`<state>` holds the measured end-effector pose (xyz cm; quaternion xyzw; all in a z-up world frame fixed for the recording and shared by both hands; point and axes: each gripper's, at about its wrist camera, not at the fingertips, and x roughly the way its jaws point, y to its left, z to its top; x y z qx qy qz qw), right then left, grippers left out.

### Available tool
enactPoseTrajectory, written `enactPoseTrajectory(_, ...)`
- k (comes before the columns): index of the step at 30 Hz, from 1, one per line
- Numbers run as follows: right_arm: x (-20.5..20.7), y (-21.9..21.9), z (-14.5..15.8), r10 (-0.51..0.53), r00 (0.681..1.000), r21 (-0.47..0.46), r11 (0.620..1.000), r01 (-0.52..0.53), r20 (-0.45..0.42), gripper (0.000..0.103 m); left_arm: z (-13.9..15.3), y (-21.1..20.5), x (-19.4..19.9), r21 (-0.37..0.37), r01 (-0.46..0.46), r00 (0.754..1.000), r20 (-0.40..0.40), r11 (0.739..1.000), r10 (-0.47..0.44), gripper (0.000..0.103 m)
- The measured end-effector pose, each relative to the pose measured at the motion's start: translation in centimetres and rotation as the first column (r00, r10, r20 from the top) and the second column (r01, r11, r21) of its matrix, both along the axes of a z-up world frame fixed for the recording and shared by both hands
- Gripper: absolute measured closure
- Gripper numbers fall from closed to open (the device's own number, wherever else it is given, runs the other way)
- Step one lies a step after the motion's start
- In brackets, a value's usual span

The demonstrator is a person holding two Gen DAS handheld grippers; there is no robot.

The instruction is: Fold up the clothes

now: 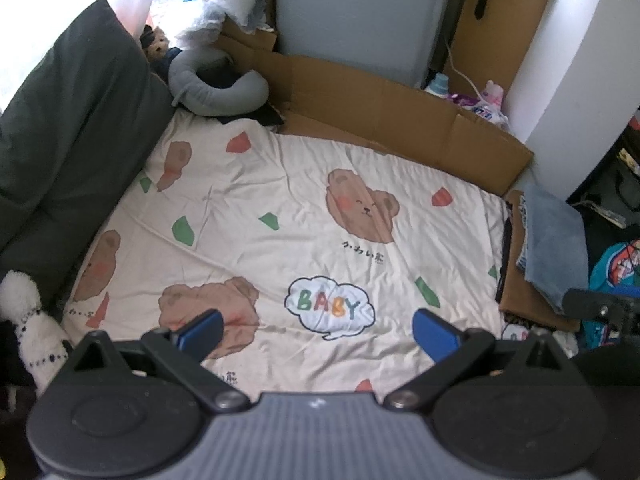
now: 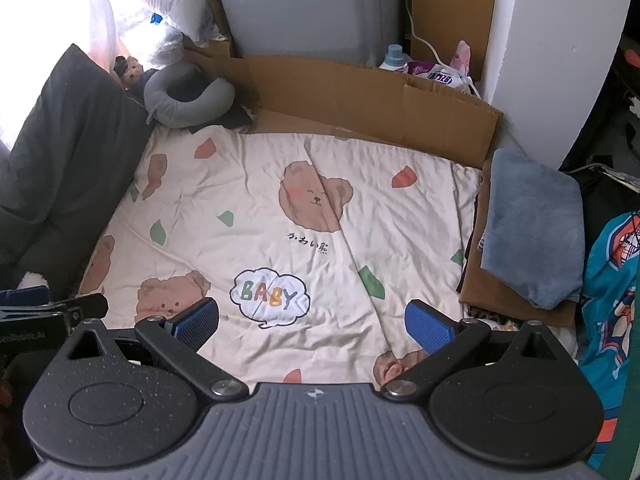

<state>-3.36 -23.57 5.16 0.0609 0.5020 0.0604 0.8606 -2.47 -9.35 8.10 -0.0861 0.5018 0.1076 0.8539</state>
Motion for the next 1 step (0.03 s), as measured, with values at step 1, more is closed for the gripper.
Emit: enactPoseTrajectory(1,0.0,-0.01,0.01,0.0,1.0,-0.001,1.0,0.0,0.0,0.001,0.0,-0.02,-0.01,0.001,0.002,1.0,0.0,1.0,-0.002,0.001)
